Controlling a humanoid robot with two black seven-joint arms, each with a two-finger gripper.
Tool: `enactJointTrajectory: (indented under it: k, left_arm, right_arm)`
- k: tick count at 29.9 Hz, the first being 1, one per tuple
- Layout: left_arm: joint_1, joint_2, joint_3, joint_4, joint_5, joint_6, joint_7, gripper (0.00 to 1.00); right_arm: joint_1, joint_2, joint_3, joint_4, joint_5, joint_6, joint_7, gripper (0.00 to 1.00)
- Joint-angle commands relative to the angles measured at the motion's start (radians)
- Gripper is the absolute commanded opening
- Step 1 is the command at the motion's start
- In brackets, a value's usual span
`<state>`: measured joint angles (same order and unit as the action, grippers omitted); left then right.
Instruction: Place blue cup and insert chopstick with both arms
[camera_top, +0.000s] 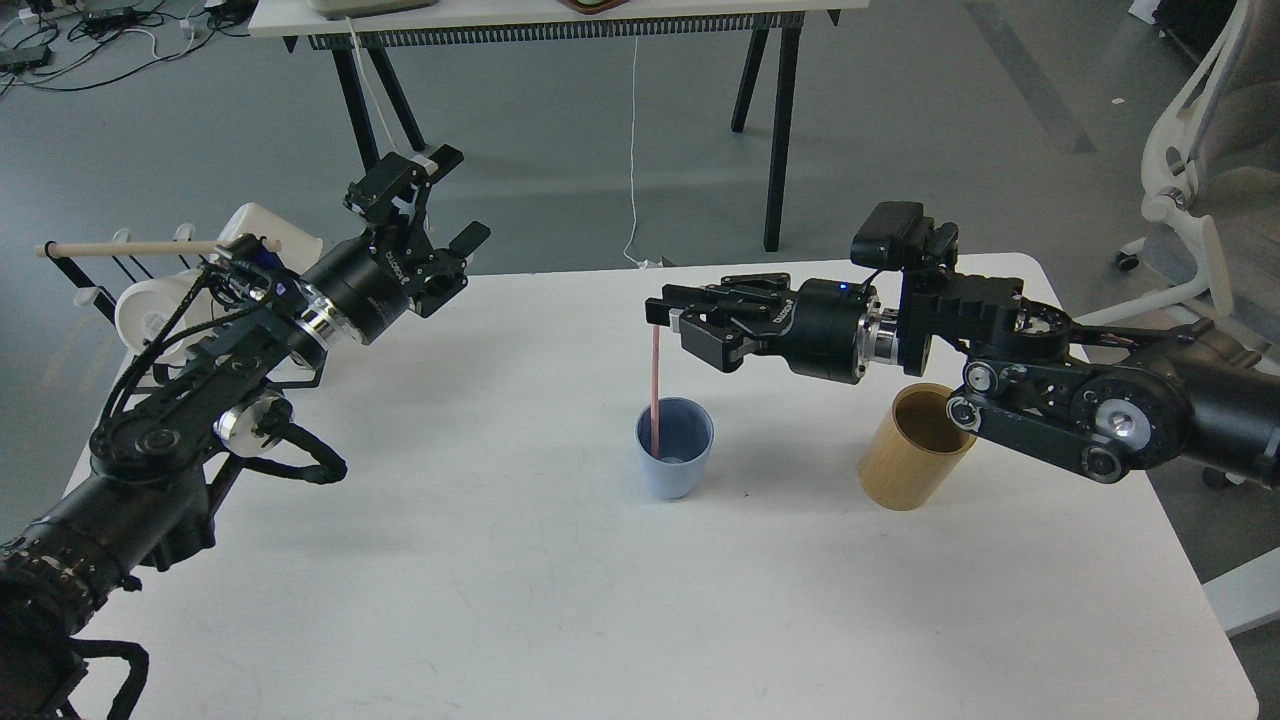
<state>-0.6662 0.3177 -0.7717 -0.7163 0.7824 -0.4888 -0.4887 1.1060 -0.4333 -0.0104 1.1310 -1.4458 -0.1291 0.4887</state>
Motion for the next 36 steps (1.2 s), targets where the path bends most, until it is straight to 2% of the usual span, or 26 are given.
enactJointTrajectory:
  k: [1,3,4,5,12,19,21,24,27,29,36]
  left_arm:
    - [0.0,-0.002,0.0,0.0,0.0,0.0,0.0,0.99]
    - [0.0,-0.002,0.0,0.0,0.001,0.0,0.0,0.99]
    - [-0.001,-0.002,0.0,0.0,0.0,0.0,0.0,0.99]
    - [0.0,0.0,0.0,0.0,0.001,0.0,0.0,0.99]
    - [0.005,0.006,-0.005,-0.003,-0.002,0.0,0.0,0.99]
    - [0.022,0.011,-0.055,-0.028,-0.02,0.0,0.0,0.99]
    - [0.023,0.012,-0.058,-0.031,-0.034,0.0,0.0,0.99]
    - [0.023,0.015,-0.058,-0.034,-0.051,0.0,0.0,0.99]
    - [0.025,0.029,-0.06,-0.037,-0.052,0.0,0.0,0.99]
    - [0.03,0.035,-0.064,-0.051,-0.054,0.0,0.0,0.99]
    - [0.066,0.041,-0.123,-0.063,-0.054,0.0,0.0,0.99]
  right_arm:
    - [0.0,-0.016,0.009,0.007,0.007,0.0,0.0,0.7]
    - [-0.002,-0.025,0.018,0.015,0.018,0.0,0.0,0.85]
    - [-0.003,-0.031,0.026,0.026,0.04,0.0,0.0,0.97]
    - [-0.003,-0.041,0.033,0.039,0.071,0.002,0.0,0.99]
    - [-0.041,-0.154,0.167,0.133,0.437,0.002,0.0,0.99]
    - [-0.291,-0.147,0.492,0.13,0.924,0.032,0.0,0.99]
    - [-0.337,-0.147,0.556,0.125,1.011,0.106,0.0,0.99]
    - [-0.383,-0.148,0.612,0.092,1.108,0.297,0.0,0.99]
    - [-0.42,-0.148,0.635,0.041,1.131,0.481,0.0,0.99]
    - [-0.426,-0.148,0.635,0.02,1.131,0.56,0.0,0.99]
    - [-0.44,-0.145,0.668,-0.011,1.15,0.58,0.0,0.99]
